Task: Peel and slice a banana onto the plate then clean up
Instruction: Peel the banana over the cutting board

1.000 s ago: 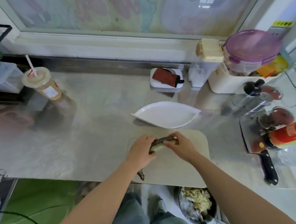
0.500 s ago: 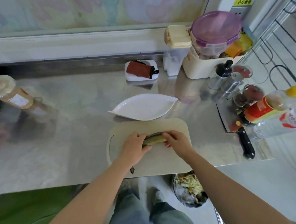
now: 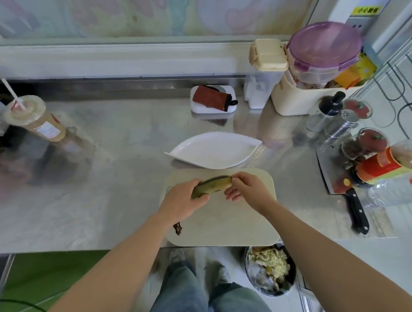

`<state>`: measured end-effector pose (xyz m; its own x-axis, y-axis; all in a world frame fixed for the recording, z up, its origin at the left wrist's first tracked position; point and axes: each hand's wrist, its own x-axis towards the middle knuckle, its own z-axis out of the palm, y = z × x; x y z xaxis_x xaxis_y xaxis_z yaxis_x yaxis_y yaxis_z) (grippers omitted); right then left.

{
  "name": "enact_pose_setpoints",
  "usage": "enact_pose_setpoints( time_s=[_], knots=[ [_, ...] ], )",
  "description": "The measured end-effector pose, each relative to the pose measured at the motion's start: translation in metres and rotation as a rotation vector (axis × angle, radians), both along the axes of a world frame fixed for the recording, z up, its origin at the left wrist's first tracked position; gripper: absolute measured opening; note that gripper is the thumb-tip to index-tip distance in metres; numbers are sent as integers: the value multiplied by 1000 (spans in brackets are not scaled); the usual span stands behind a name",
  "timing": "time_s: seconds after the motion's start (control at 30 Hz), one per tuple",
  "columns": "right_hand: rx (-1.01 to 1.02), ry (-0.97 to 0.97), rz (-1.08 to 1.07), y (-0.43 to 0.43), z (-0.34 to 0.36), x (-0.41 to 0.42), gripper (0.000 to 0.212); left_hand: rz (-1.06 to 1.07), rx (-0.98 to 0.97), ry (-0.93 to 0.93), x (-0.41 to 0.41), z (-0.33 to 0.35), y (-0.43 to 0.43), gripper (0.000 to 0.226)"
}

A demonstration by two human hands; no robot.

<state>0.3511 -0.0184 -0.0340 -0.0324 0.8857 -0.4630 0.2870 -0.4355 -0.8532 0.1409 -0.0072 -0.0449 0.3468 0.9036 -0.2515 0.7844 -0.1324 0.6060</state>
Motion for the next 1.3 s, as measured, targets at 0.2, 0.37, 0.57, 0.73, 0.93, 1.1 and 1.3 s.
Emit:
enact_pose_setpoints(
  time_s=[0.2,0.37,0.57,0.73,0.93,1.1,1.3],
  knots=[
    [10,-206,180,7,12,-9,27,16,7,-32,-11,3,5,26],
    [49,-275,126,13,9,-23,25,30,80,2,-14,-1,7,32],
    [68,-189,64,18,11,-38,19,132,155,-58,-19,0,2,38],
    [70,-2,38,28,22,-57,24,220,25,-210,-30,1,3,30],
    [-32,393,-107,41,31,-95,29,443,-179,-571,-44,6,4,26],
    [-137,618,-207,45,33,-127,34,625,-292,-856,-62,14,7,27],
    [-232,513,-186,47,36,-148,35,880,-331,-1283,-83,20,22,51]
  ],
)
